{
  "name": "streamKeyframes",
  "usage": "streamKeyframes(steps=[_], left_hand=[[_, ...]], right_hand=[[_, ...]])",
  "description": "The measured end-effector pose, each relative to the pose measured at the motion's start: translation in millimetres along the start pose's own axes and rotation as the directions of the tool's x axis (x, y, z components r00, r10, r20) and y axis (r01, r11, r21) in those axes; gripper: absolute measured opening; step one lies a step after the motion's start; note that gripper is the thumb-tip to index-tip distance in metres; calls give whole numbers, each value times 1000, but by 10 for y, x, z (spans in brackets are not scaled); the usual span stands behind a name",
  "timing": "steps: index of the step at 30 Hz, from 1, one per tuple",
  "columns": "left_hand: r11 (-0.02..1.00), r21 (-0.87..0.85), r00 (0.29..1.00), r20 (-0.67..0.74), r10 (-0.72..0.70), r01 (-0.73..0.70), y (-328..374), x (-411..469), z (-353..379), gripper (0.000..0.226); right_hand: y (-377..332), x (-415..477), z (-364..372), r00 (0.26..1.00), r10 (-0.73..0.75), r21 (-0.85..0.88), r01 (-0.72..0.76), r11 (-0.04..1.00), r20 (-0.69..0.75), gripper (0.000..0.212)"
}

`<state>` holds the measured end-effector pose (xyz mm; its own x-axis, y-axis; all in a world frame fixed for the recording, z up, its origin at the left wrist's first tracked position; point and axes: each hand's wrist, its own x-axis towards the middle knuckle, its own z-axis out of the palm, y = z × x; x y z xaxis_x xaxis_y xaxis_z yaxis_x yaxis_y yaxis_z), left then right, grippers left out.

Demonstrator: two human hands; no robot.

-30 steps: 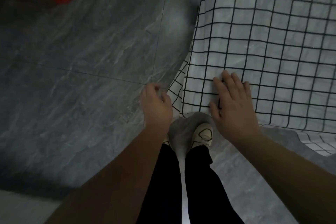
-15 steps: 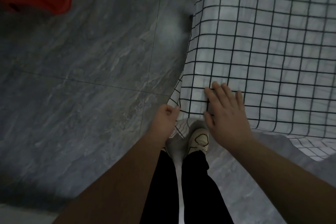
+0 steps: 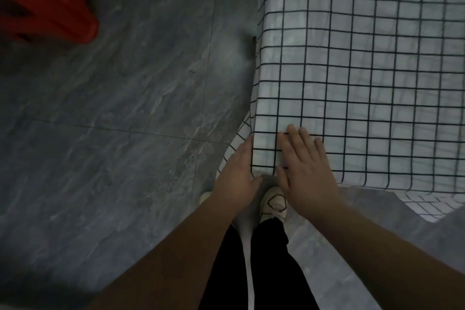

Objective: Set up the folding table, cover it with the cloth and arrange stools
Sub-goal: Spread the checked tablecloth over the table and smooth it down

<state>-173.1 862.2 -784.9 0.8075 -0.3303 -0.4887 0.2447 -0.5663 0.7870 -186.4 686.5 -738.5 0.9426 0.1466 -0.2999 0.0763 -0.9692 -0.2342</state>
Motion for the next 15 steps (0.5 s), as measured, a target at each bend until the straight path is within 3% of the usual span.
streamKeyframes(steps=[3, 10, 13, 15], left_hand=[[997, -61, 996, -68, -58, 54, 94, 88, -4, 53], [973, -155, 977, -96, -189, 173, 78, 82, 102, 38], [942, -205, 961, -17, -275, 266, 91, 93, 66, 41], [953, -107, 958, 62, -279, 284, 135, 98, -30, 44]], right_hand=[[65, 21, 101, 1000, -21, -20, 21, 1000, 21, 64], [131, 28, 283, 999, -44, -42, 42, 998, -31, 64], [122, 29, 269, 999, -38, -30, 38, 999, -8, 65], [111, 27, 226, 1000, -26, -10, 26, 1000, 16, 66]])
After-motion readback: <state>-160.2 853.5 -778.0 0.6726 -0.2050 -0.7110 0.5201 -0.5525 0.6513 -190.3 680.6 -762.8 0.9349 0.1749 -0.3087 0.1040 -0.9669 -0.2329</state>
